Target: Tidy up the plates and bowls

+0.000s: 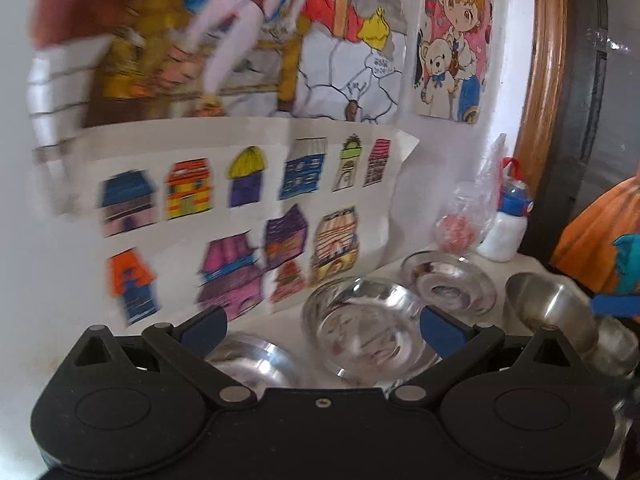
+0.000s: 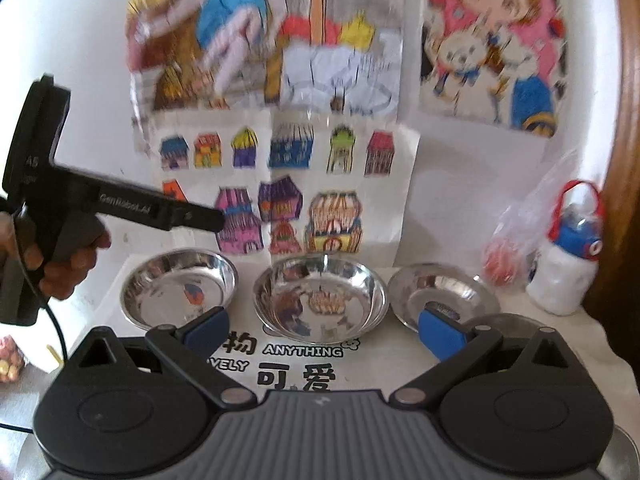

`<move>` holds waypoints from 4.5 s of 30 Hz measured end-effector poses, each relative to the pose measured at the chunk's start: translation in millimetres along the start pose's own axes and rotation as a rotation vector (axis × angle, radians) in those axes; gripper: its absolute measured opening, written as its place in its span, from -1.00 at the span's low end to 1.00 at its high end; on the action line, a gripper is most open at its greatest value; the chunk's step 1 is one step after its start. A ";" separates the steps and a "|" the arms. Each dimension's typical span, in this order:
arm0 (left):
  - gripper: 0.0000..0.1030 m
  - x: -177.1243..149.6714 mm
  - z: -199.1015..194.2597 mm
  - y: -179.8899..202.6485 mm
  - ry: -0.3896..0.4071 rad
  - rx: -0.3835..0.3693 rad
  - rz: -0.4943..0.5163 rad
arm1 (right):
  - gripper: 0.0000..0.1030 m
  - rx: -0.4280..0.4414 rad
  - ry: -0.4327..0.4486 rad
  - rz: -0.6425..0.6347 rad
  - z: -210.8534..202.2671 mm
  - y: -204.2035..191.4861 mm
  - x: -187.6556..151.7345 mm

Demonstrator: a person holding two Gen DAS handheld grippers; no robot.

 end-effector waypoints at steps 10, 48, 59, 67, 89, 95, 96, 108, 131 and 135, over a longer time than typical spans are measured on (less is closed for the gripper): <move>0.99 13.0 88.2 1.6 -0.154 -0.076 0.164 | 0.97 0.064 -0.248 0.086 89.1 13.4 15.4; -0.40 -1.4 170.5 -26.6 -0.436 -0.183 -0.147 | -0.54 -0.002 -0.416 0.466 175.7 56.3 -18.3; -0.77 1.4 143.6 -29.2 -0.372 -0.158 -0.189 | -0.56 -0.007 -0.323 0.447 143.9 51.8 -5.6; -0.76 10.9 77.2 -37.3 -0.288 -0.139 -0.171 | -0.56 0.040 -0.260 0.388 110.8 15.6 16.9; -0.70 -61.1 10.6 -151.2 -0.333 0.100 -0.234 | -0.55 0.085 -0.352 0.101 163.3 -122.9 35.9; -0.69 -60.3 12.4 -147.0 -0.360 0.127 -0.199 | -0.51 0.057 -0.381 0.044 164.5 -130.4 35.0; -0.68 -59.8 12.8 -145.7 -0.365 0.135 -0.191 | -0.50 0.053 -0.387 0.035 164.5 -130.9 35.8; -0.59 -54.3 23.0 -126.1 -0.453 0.210 -0.081 | -0.43 0.022 -0.455 -0.012 170.0 -127.1 35.3; 0.75 -12.4 -15.5 -101.6 -0.230 0.164 -0.123 | 0.92 0.036 -0.268 0.027 96.2 -57.3 58.2; 0.94 1.4 -16.1 -80.0 -0.187 0.137 -0.118 | 1.00 0.015 -0.232 0.076 76.3 -19.5 67.7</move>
Point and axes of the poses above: each gripper's, at about its wrist camera, not at the fingertips, and z roughly the way its jaws point, y to its right, x to its top, the point moved 5 cm from there along z, roughly the way its jaws point, and after that the axes turned 7 degrees about -y, right-handed, at the moved point
